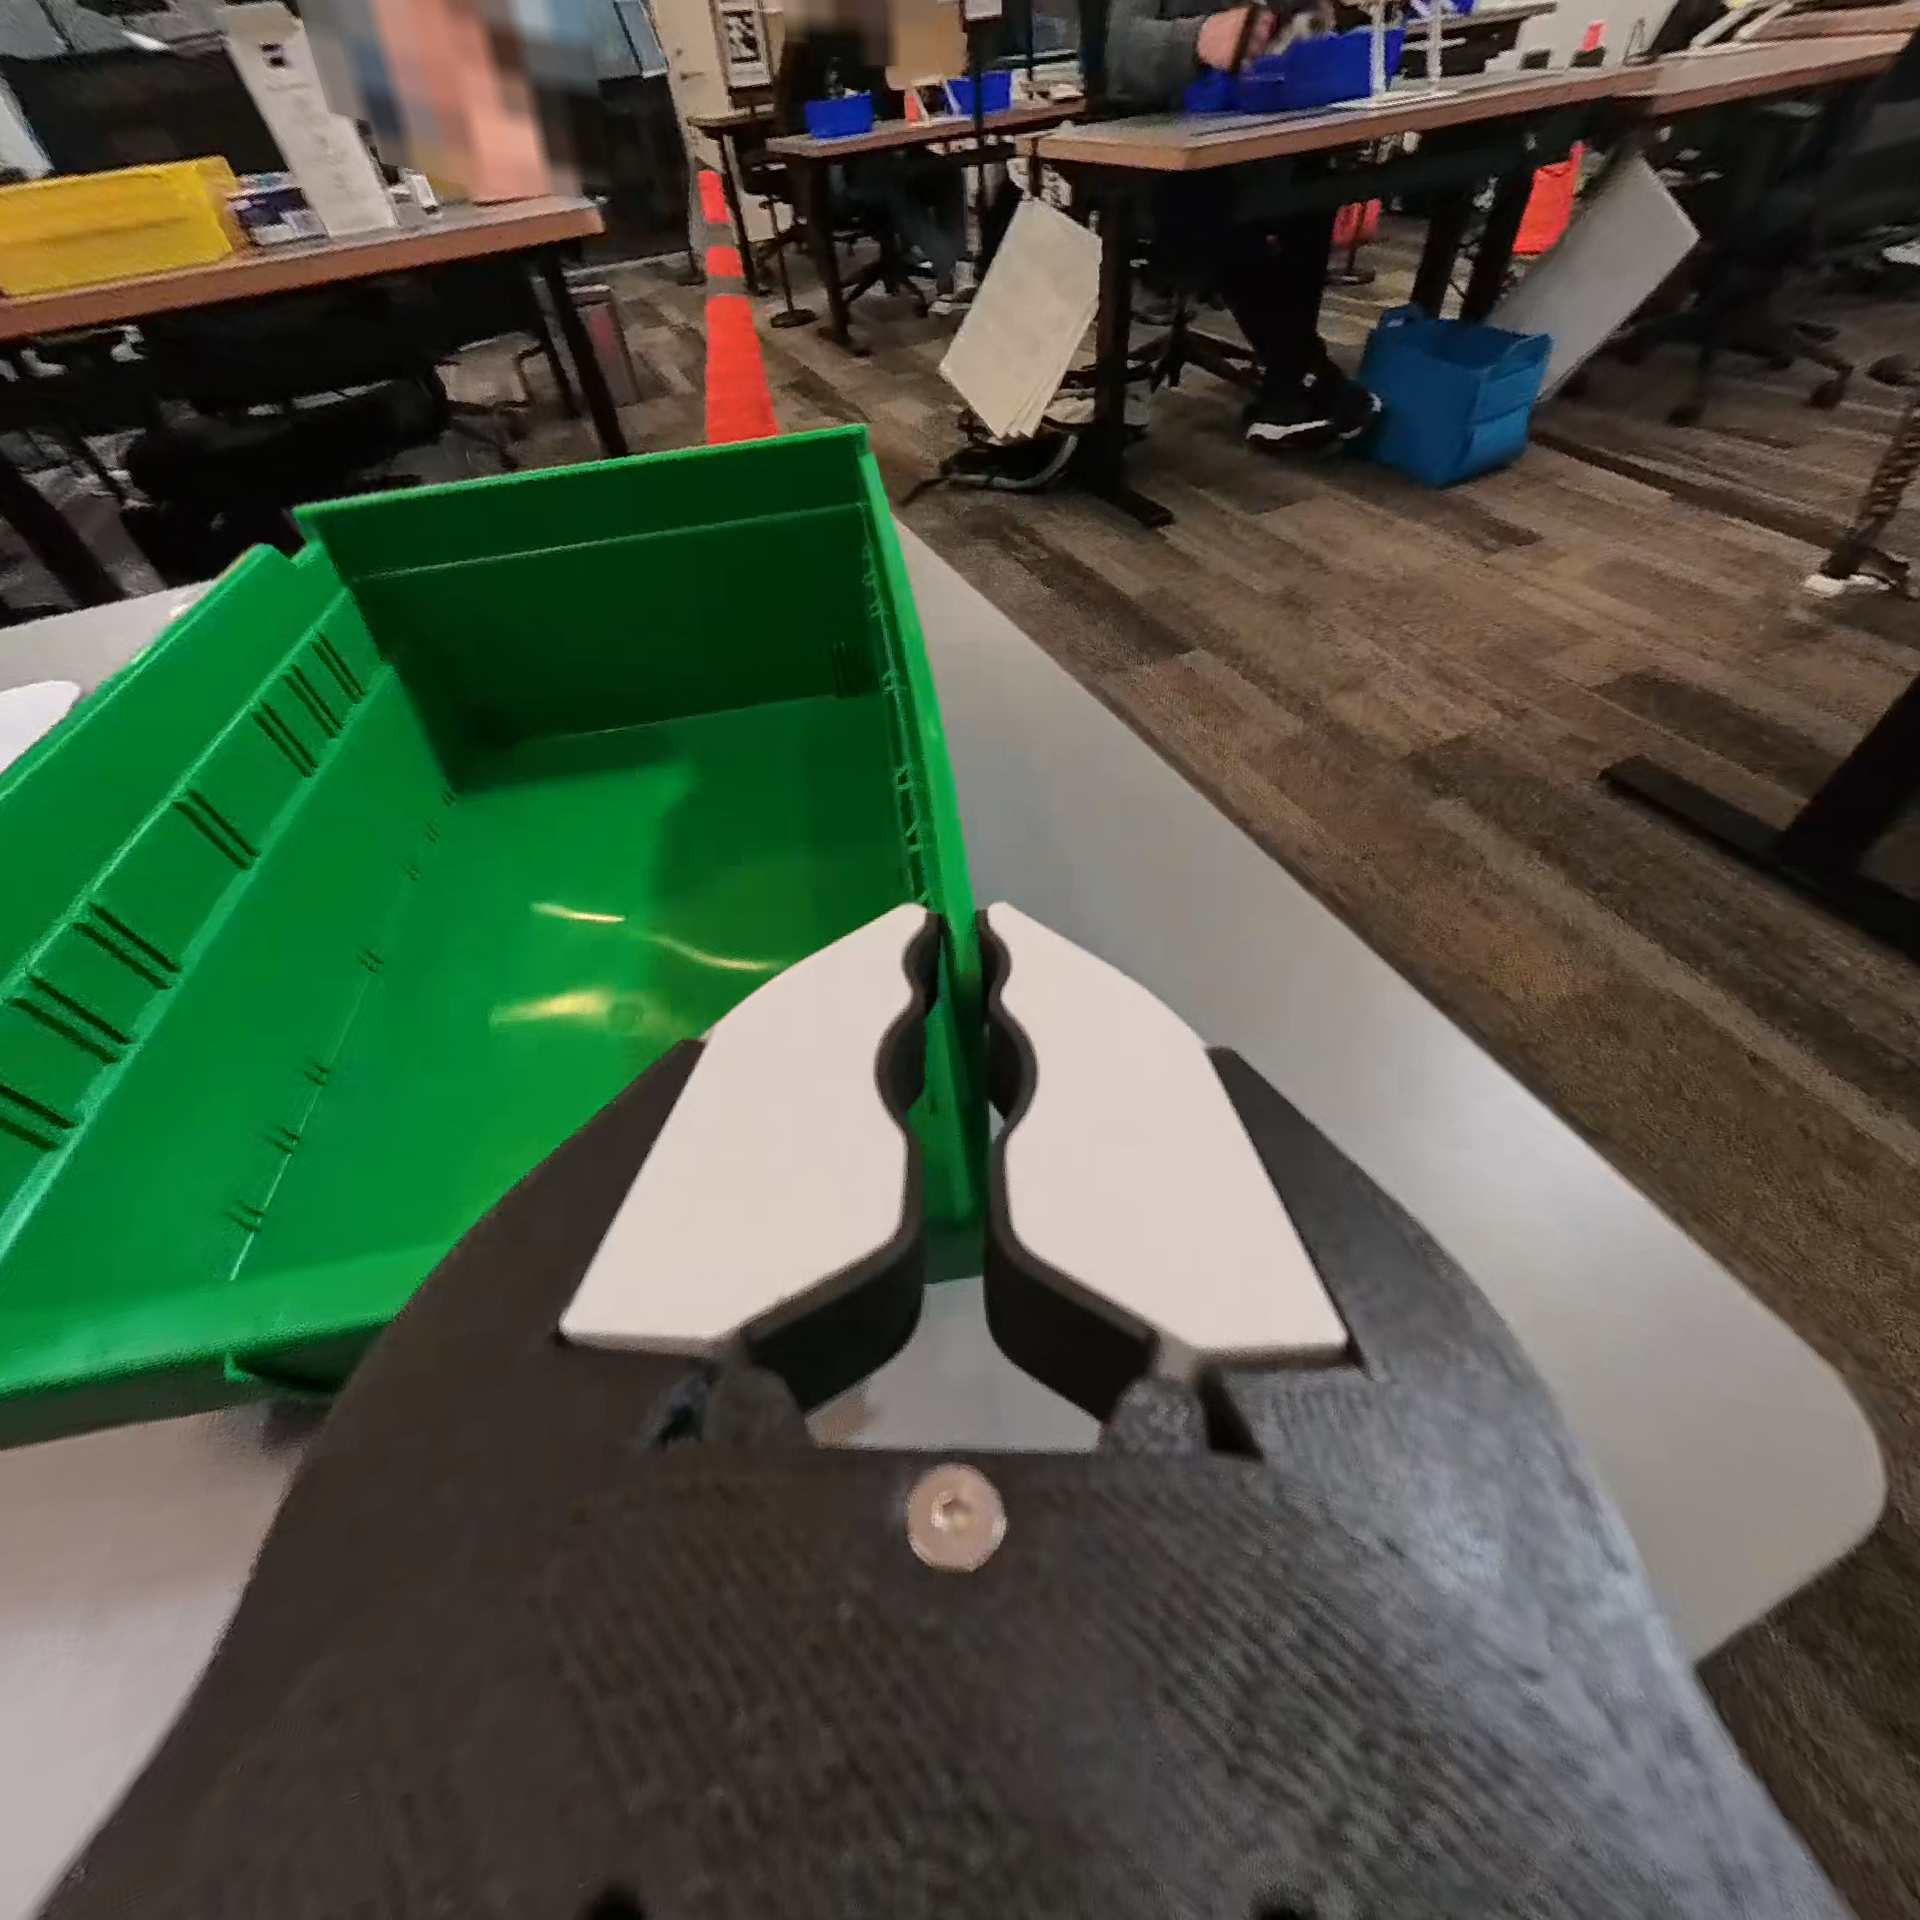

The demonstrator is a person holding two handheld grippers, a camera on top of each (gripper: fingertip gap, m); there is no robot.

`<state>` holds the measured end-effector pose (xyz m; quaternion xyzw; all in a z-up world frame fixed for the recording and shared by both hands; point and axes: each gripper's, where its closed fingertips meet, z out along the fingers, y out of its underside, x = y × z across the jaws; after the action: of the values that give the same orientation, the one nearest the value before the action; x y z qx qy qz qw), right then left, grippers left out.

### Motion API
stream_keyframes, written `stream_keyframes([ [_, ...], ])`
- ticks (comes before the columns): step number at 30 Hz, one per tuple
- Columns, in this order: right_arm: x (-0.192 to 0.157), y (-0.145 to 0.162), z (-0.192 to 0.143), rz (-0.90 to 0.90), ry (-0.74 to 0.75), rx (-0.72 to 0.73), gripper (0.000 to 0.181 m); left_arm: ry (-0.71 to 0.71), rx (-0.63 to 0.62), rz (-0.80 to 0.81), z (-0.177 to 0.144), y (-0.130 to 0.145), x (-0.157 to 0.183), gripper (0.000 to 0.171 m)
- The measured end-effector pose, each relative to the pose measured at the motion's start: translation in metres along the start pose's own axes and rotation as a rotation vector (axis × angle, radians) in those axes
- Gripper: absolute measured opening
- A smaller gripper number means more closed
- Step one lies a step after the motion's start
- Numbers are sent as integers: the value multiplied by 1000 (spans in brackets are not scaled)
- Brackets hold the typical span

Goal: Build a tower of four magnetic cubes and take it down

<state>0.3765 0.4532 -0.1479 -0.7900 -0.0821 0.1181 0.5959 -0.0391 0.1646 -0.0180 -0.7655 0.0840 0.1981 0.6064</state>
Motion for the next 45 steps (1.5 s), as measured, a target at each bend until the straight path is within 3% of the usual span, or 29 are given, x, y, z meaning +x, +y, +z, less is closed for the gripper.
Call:
stream_keyframes([
  [4,6,-3,9,-24,-69,21,6,10,-2,-10,2,0,0,51],
  [10,11,-7,14,-94,-31,4,8,18,-17,-37,5,7,-2,52],
  [13,11,-53,-14,-122,54,140,18,23,-22,-85,4,11,-11,52],
  [16,-30,-118,-69,-227,20,433,21,-47,-15,-125,-4,16,-46,52],
  [19,-116,-137,-104,-295,-154,558,22,-172,-25,-201,-21,32,-107,52],
  [22,-231,-115,-122,-203,-485,562,25,-280,-105,-300,-47,74,-168,56],
  [25,-350,-41,-136,-163,-844,358,40,-285,-280,-426,-72,138,-200,63],
  [27,-404,18,-144,-285,-964,189,53,-308,-425,-492,-91,187,-212,66],
  [29,-436,54,-156,-472,-1026,149,55,-366,-512,-545,-111,226,-221,69],
  [32,-453,70,-168,-714,-1002,275,49,-331,-568,-660,-124,261,-213,69],
  [34,-457,71,-176,-761,-986,347,42,-276,-591,-714,-123,272,-201,68],
  [40,-452,83,-178,-692,-1023,252,42,-259,-709,-695,-108,294,-184,68],
  [45,-434,74,-164,-580,-985,178,41,-225,-780,-701,-105,304,-181,45],
])
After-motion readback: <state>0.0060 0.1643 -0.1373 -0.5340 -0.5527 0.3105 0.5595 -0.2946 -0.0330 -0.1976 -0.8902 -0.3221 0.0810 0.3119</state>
